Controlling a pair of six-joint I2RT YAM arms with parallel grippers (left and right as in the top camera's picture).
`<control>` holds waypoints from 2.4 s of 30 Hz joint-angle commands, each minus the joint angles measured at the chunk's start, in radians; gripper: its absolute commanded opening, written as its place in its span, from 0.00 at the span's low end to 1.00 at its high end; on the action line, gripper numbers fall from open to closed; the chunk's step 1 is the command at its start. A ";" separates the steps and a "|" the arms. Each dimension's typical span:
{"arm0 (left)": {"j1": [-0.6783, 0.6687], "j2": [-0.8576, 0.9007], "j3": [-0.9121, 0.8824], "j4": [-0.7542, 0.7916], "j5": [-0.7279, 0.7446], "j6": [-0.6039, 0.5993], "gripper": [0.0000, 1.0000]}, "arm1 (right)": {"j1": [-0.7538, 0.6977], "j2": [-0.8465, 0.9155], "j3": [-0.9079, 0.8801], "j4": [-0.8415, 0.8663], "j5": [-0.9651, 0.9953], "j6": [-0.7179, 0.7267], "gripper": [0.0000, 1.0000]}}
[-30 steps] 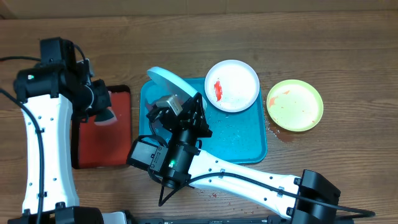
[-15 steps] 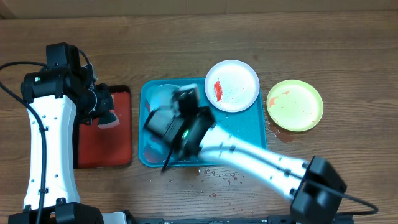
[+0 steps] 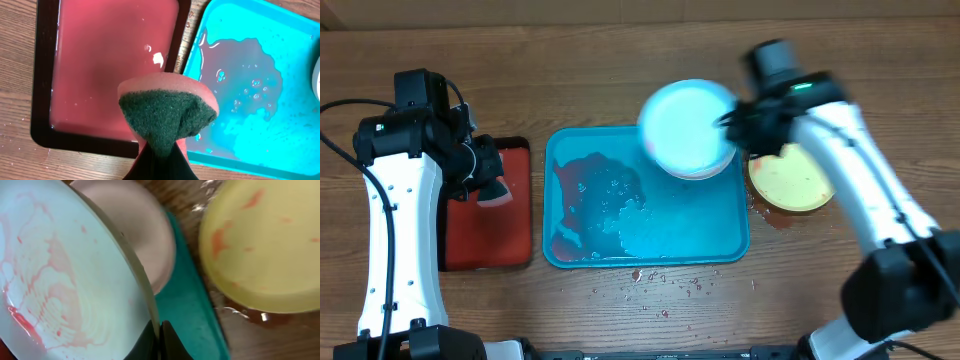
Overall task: Clean dirty plates on tray and stack at the side
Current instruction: 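Tilt up the light blue plate and carry it right with right gripper, then set the light blue plate onto the yellow plate and release, then move right gripper to the white plate and grasp its rim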
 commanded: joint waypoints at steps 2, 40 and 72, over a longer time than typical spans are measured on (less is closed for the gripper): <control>0.003 -0.013 -0.003 0.004 0.006 -0.033 0.04 | -0.168 -0.037 -0.029 -0.039 -0.065 -0.105 0.04; -0.008 -0.013 -0.003 0.004 0.006 -0.037 0.04 | -0.238 -0.035 -0.262 0.340 -0.322 -0.230 0.41; -0.012 -0.013 -0.003 0.008 0.006 -0.037 0.04 | 0.182 0.193 -0.266 0.336 0.093 0.057 0.18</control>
